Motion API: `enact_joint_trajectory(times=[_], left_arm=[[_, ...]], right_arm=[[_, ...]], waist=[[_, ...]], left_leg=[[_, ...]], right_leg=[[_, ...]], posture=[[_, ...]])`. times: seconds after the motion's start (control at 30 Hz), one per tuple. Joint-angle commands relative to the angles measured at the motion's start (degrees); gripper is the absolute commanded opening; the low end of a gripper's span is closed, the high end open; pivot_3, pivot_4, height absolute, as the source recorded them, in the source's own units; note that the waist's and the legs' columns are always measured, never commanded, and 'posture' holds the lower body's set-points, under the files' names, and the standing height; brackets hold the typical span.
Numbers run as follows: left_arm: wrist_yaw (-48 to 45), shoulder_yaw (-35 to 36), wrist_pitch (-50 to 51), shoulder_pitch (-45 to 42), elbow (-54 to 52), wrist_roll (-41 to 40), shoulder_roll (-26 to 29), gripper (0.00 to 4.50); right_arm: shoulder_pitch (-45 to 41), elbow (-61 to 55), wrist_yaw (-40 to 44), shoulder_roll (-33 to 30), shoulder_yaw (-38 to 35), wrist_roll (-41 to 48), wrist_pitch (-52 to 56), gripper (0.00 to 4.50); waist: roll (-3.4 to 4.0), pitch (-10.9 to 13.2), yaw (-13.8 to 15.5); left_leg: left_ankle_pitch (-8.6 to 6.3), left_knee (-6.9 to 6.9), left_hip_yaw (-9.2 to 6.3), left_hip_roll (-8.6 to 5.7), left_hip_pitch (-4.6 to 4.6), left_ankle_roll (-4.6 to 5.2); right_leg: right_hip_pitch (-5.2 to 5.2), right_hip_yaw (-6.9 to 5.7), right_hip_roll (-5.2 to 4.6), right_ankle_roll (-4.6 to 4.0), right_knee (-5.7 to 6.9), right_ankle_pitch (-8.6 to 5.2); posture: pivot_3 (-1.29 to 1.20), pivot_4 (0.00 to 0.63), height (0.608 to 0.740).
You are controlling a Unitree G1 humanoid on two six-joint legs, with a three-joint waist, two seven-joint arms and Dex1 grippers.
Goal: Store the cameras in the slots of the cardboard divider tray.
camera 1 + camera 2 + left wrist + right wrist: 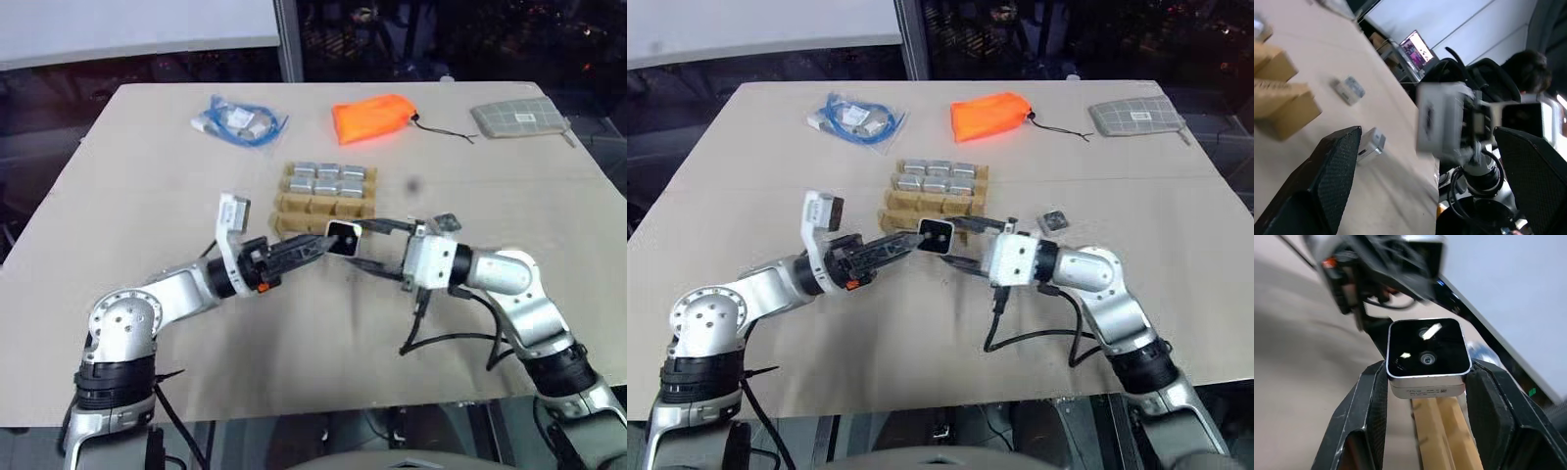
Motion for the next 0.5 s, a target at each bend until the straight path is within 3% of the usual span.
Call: enact_joint_trajectory(times=[0.03,0.2,0.33,0.4,0.43,0.5], left_arm=[[0.6,0.3,0.6,-1.9,0.5,-1.6,-0.7,4.50],[0.6,0.5,1.3,-2.5,0.8,-1.9,-1.3,4.50],[0.6,0.3,2.3,-2.1,0.1,-2.5,-1.2,2.78],[0.3,0.2,2.8,-2.1,0.1,-2.4,-1.0,1.67],[0.1,0.2,3.1,-2.0,0.1,-2.2,-0.8,1.44],[-0.5,0.0,3.5,-1.9,0.1,-2.0,-0.3,1.44]], right_arm=[[-2.1,1.5,0.5,0.5,0.8,-1.3,-5.1,1.73],[-2.7,3.3,0.4,0.5,1.2,-1.8,-6.7,1.73],[-3.2,3.9,0.0,0.4,0.6,-2.1,-6.9,1.73],[-3.4,4.2,-0.1,0.3,0.4,-2.1,-6.9,1.73],[-3.4,4.3,-0.2,0.3,0.2,-2.0,-6.8,1.73],[-3.5,4.5,-0.3,0.1,0.1,-1.9,-6.9,1.73]], waist=[[-0.01,0.0,0.0],[0.00,0.0,-0.1],[0.00,0.0,-0.1],[0.00,0.0,-0.1],[-0.01,0.0,-0.1],[0.00,0.0,-0.1]], left_leg=[[0.00,0.00,0.01,0.00,-0.01,0.00],[0.02,0.00,0.00,0.01,0.00,-0.03],[0.03,0.00,0.00,0.01,0.01,-0.05],[0.03,-0.01,0.00,0.01,0.01,-0.05],[0.03,-0.01,0.00,0.01,0.01,-0.05],[0.03,-0.01,0.01,0.02,0.01,-0.05]], right_leg=[[0.00,0.00,-0.01,0.00,-0.01,0.00],[0.01,-0.02,0.00,0.00,0.00,0.00],[0.01,-0.01,0.00,-0.01,0.00,0.00],[0.01,-0.01,0.00,-0.01,0.01,0.00],[0.01,-0.01,0.00,-0.01,0.00,0.00],[0.01,-0.01,-0.02,-0.01,-0.01,0.00]], posture=[[0.00,0.150,0.740],[0.00,0.150,0.740],[0.00,0.150,0.740],[0.00,0.150,0.740],[0.00,0.150,0.740],[0.00,0.150,0.740]])
